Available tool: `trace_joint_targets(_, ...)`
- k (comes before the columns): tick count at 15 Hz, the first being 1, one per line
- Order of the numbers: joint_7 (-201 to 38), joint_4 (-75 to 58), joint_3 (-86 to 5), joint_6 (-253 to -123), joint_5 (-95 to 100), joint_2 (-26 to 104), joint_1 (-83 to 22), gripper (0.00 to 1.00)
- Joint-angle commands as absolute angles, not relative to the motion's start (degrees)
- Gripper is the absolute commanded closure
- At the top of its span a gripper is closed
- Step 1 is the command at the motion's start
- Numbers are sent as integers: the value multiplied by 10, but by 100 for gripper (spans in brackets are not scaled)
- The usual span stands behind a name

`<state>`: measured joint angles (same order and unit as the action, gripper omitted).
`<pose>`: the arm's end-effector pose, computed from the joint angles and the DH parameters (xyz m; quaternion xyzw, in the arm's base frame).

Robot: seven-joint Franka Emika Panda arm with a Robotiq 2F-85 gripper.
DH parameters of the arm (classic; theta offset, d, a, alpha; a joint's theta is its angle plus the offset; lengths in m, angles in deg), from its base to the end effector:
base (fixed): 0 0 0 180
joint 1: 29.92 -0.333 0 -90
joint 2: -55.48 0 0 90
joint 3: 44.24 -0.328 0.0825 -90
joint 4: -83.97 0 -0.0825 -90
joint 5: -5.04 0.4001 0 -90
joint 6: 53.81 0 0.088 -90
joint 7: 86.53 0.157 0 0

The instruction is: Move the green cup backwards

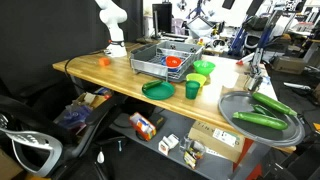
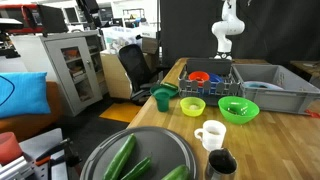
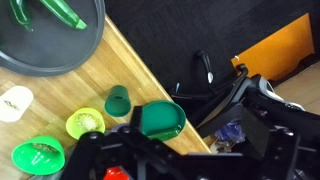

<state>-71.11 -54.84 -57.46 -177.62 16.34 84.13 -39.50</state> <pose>0.4027 0.1889 0.4621 -0.9927 -0.0114 -0.0988 0.0675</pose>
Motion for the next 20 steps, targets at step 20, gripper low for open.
trace_joint_targets(20,-373,-537,-634,-1956,-14,712,-292,0)
